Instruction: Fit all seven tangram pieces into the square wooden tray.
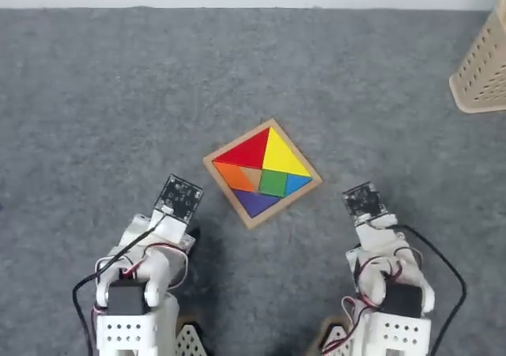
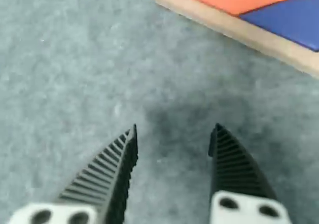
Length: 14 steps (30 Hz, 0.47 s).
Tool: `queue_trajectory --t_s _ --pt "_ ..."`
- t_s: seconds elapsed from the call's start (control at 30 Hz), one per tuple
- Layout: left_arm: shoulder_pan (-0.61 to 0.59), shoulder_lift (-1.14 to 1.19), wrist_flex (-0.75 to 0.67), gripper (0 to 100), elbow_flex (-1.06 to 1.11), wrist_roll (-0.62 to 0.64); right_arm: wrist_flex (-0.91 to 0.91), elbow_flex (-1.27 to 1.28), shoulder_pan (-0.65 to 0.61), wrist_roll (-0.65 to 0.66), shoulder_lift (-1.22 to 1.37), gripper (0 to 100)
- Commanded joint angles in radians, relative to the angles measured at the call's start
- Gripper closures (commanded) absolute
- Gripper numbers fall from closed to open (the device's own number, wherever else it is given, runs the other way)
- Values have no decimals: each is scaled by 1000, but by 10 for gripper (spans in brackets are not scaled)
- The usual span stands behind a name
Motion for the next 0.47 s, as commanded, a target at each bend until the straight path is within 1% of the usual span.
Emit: queue_trajectory --t_s 0.0,0.13,0.43 --pt "8 -12 2 780 -5 -6 5 18 -48 9 -27 993" --pt "8 -12 2 780 -5 -6 5 18 -30 9 -22 993" --pt "8 -12 2 780 -5 -6 5 18 -31 9 -18 993"
